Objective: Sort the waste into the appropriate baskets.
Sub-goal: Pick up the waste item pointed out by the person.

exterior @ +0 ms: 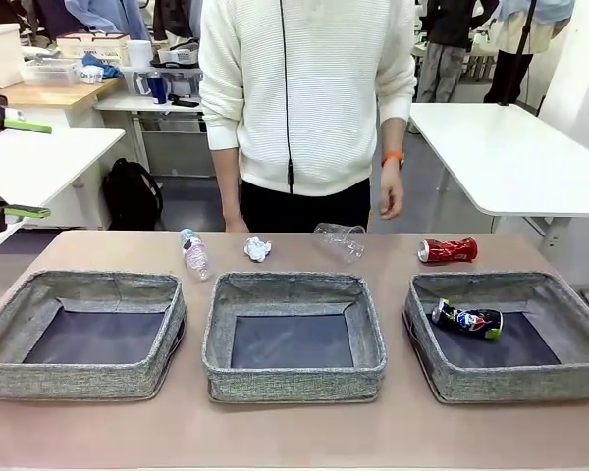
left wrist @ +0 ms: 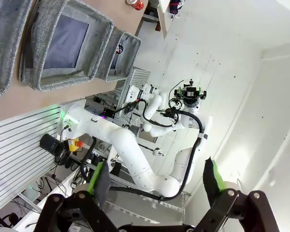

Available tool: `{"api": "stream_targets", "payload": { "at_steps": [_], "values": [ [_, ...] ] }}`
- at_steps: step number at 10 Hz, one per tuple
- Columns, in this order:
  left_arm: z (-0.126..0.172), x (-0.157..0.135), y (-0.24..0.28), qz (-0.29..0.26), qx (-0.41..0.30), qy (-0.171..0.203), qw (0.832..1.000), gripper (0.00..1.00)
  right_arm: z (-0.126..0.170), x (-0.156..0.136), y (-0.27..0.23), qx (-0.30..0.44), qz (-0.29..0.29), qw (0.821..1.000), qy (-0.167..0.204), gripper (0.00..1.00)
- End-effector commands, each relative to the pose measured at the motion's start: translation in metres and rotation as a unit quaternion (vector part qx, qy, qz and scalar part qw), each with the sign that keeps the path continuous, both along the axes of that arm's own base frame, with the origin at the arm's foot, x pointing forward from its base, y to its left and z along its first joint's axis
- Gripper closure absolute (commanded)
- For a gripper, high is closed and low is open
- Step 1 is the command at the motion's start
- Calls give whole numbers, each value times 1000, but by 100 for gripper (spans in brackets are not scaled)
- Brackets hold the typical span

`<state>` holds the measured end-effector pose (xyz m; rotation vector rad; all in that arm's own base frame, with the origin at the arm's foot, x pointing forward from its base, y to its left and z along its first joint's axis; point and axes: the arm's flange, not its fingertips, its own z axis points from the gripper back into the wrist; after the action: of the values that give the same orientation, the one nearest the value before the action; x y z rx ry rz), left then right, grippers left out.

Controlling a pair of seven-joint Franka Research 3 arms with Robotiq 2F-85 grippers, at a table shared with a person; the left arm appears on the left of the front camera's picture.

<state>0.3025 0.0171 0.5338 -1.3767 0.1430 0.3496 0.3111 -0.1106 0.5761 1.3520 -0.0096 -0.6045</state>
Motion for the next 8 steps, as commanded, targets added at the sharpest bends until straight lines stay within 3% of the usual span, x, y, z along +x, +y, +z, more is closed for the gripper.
{"api": "stream_targets", "payload": {
  "at_steps": [1, 8],
  "values": [
    [2, -2, 4, -8, 0, -7, 1000, 0, 1, -1, -1, 5, 4, 1000, -4, 0],
    [2, -2, 4, -8, 0, -7, 1000, 0, 1, -1, -1, 5, 4, 1000, -4, 0]
  ]
}}
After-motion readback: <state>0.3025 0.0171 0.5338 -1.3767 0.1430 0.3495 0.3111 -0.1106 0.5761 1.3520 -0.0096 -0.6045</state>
